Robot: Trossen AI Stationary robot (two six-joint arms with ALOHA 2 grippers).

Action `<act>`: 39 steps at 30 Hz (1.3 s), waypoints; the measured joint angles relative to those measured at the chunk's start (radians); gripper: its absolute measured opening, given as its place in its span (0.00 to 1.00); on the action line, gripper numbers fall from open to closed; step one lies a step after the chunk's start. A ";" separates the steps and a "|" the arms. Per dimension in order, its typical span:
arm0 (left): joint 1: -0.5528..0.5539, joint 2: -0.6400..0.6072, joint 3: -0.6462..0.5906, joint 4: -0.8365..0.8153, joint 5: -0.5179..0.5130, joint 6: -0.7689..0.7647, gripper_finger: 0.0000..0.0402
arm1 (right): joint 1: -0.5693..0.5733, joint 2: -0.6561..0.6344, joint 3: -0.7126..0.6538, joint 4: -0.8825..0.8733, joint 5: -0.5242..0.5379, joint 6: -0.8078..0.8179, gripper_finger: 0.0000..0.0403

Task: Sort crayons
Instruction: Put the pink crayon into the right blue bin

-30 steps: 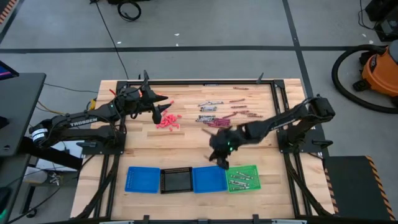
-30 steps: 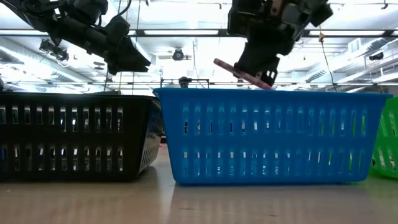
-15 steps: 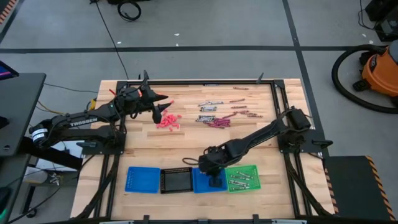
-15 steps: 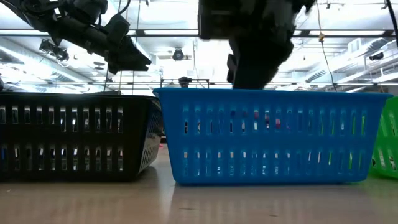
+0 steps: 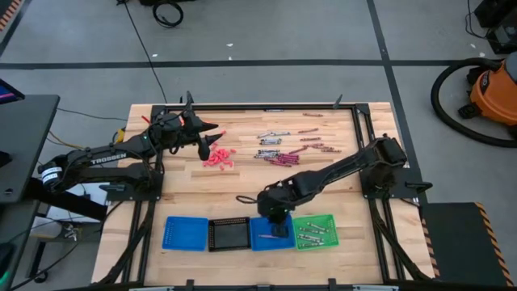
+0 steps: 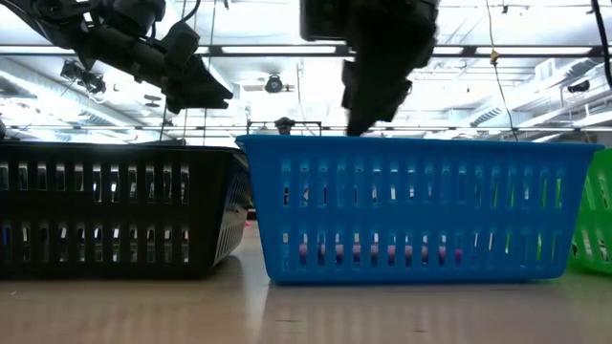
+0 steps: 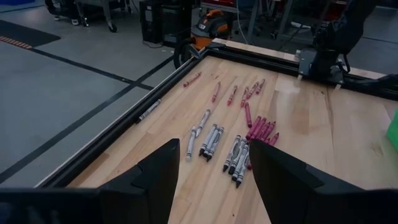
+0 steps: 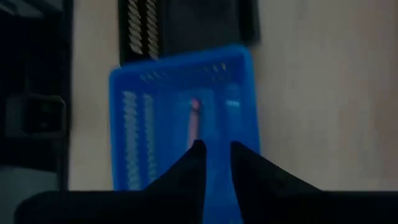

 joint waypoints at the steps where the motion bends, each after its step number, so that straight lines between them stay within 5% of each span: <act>1: 0.000 0.000 0.000 0.000 0.000 0.000 0.51 | -0.006 -0.014 0.000 -0.037 0.033 -0.003 0.20; 10: 0.000 0.000 0.000 0.000 0.000 0.000 0.51 | -0.103 -0.109 0.000 -0.255 0.304 -0.072 0.19; 28: 0.000 0.000 0.000 0.000 0.000 0.007 0.51 | -0.436 -0.111 -0.299 -0.509 0.367 -0.243 0.19; 39: 0.000 0.000 0.000 0.000 0.000 0.008 0.51 | -0.668 -0.111 -0.338 -0.577 0.402 -0.335 0.19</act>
